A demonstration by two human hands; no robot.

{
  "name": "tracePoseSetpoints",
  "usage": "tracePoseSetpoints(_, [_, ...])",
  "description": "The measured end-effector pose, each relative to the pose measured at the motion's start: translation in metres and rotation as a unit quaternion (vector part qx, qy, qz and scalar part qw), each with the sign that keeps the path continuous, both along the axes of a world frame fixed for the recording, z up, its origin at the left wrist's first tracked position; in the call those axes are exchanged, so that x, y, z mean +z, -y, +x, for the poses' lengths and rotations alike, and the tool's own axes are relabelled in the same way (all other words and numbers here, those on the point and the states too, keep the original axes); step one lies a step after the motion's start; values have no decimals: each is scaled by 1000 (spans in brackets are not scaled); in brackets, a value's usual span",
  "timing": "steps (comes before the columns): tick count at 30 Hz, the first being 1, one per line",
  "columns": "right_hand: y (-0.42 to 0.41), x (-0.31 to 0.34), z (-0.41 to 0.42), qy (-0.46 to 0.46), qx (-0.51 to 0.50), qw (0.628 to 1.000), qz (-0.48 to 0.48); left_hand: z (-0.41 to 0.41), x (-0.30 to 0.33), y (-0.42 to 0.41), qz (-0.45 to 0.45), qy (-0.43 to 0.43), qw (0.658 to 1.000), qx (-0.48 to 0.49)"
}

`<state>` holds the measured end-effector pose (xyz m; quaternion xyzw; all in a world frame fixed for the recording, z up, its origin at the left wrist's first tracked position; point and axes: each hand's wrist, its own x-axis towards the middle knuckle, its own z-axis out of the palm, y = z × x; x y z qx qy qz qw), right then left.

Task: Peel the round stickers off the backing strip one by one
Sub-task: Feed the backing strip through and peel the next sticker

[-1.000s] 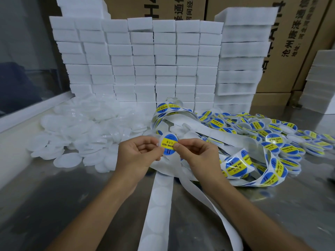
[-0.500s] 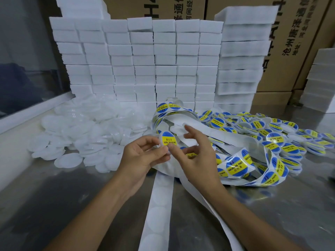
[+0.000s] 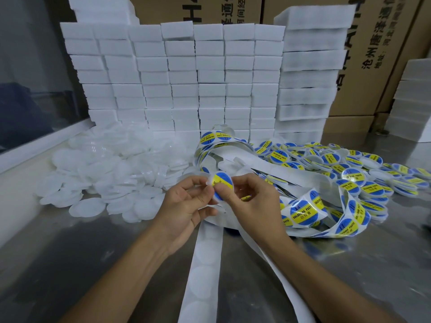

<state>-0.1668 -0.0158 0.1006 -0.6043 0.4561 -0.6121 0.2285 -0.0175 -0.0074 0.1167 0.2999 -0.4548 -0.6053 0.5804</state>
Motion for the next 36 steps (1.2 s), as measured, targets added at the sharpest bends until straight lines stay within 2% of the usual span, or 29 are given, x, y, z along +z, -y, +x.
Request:
tracePoseSetpoints(5, [-1, 0, -3, -9, -28, 999, 35, 1, 1, -3, -47, 86, 995, -23])
tracePoseSetpoints(10, [0, 1, -1, 29, 44, 999, -3, 8, 2, 1, -33, 40, 999, -4])
tracePoseSetpoints(12, [1, 1, -1, 8, 72, 997, -16, 9, 2, 2, -23, 27, 999, 11])
tracePoseSetpoints(16, [-2, 0, -1, -34, 119, 992, -2, 12, 3, 3, -17, 48, 998, 34])
tracePoseSetpoints(21, [1, 5, -6, 29, 140, 989, 32, 8, 1, 2, -10, 85, 994, 69])
tracePoseSetpoints(28, [1, -3, -4, -55, 183, 981, 42, 11, 1, 6, -6, 94, 987, 130])
tracePoseSetpoints(31, [2, -3, -4, 9, 183, 982, 43, 8, -2, 6, -2, 105, 986, 133])
tracePoseSetpoints(36, [2, 0, -2, 54, 127, 990, 43, 2, -5, 4, -37, 116, 987, 109])
